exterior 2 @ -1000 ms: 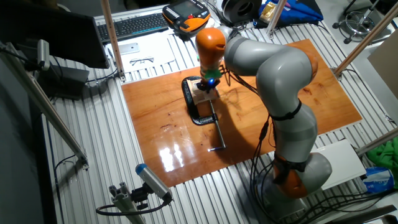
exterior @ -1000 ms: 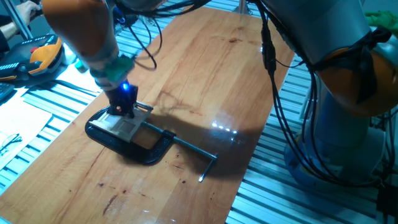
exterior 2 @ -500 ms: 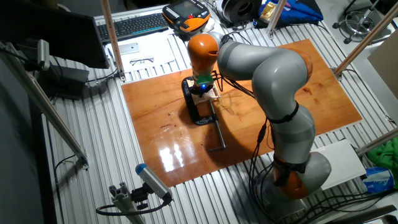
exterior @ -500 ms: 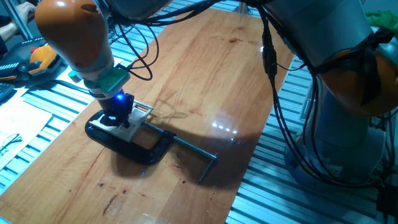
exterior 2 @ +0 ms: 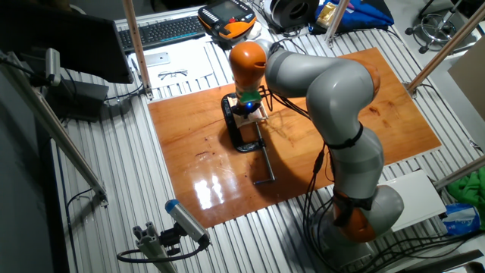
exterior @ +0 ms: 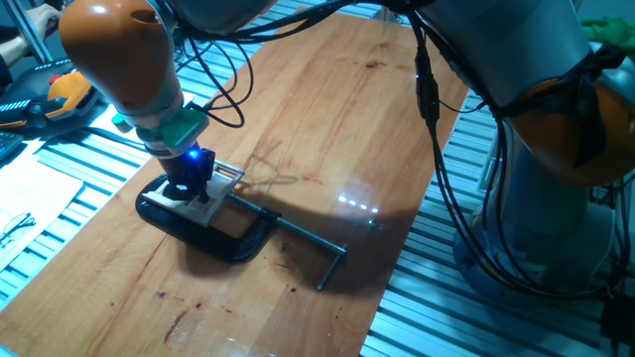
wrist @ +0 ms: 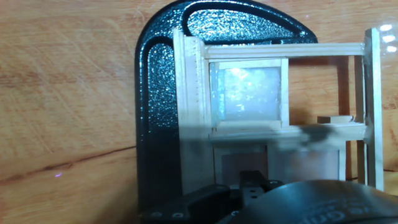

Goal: Close a sliding window

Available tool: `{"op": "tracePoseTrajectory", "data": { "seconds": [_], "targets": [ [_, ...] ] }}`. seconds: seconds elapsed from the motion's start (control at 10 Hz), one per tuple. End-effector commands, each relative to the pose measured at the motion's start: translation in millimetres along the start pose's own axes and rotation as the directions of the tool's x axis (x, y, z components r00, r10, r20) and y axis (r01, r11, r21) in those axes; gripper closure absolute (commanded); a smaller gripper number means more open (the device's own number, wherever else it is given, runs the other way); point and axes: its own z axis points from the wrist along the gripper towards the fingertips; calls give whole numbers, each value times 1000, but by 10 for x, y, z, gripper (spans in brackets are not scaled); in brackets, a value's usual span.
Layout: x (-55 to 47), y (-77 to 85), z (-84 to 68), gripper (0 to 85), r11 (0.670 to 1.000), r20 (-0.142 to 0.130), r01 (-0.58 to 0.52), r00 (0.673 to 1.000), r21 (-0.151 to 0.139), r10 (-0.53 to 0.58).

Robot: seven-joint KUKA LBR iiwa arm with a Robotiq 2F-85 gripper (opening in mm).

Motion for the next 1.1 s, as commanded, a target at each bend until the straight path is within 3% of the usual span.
{"op": "tracePoseTrajectory", "data": {
  "seconds": [0.0,1.0],
  "targets": [
    [-1,-3,-1,850,1000,-1,2,1000,-1,-2],
    [-11,-54,12,850,1000,1,12,1000,9,-12]
  ]
}}
